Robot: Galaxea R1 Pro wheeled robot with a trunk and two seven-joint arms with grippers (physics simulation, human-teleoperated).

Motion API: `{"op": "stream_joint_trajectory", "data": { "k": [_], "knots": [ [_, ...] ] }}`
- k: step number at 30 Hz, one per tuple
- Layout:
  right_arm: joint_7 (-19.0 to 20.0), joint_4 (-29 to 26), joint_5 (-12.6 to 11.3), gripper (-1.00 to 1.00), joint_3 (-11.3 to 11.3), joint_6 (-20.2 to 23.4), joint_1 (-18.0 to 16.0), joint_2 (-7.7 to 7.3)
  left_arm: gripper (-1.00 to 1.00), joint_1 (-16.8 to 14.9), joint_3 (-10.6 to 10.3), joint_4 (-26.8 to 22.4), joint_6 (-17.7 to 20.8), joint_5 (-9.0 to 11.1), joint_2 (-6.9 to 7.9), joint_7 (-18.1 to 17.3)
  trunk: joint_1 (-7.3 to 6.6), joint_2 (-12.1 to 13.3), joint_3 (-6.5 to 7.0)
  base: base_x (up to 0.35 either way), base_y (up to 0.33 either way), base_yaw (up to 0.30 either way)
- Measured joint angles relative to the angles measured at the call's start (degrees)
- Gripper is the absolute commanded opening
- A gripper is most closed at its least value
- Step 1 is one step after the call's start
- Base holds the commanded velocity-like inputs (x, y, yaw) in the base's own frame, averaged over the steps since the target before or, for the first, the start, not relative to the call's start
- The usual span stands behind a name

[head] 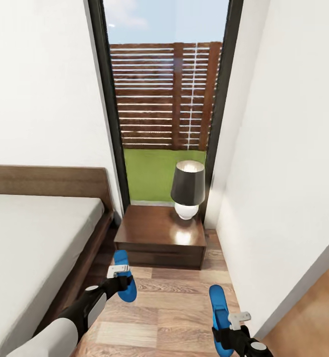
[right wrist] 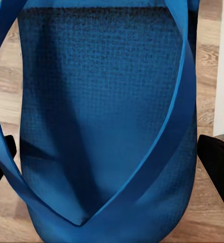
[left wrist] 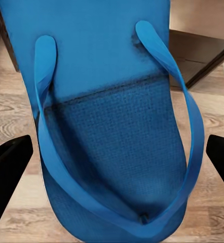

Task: In the bedroom, move the book from the bed onto either nightstand, and place the two sandals side by side next to the bed.

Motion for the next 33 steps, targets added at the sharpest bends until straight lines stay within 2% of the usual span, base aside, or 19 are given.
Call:
{"op": "stream_joint_trajectory", "data": {
  "k": [13,24,29,33],
  "knots": [
    [0.04,0.01,0.00,-1.00,0.00,-0.02,0.03,-0.01,-1.00,0.00,0.01,-0.01,0.02,-0.02,0.00,-0.03,0.00,0.00,0.00,0.326,-0.056,0.000],
    [-0.37,2.17,0.06,-1.00,0.10,-0.23,0.04,0.07,-1.00,0.00,0.08,0.07,0.63,-0.04,-0.10,0.32,0.03,0.00,0.00,0.076,-0.003,0.000],
    [-0.65,3.35,0.03,-1.00,0.09,-0.29,0.03,0.09,-1.00,0.01,0.21,2.89,2.96,-0.01,-0.10,1.18,0.04,0.00,-0.01,0.010,0.000,0.000],
    [-0.74,4.54,0.00,-1.00,-0.04,-0.33,0.03,0.05,-1.00,0.01,0.21,7.01,3.67,0.00,-0.13,1.49,0.04,0.01,-0.01,0.003,0.000,0.000]
  ]
}}
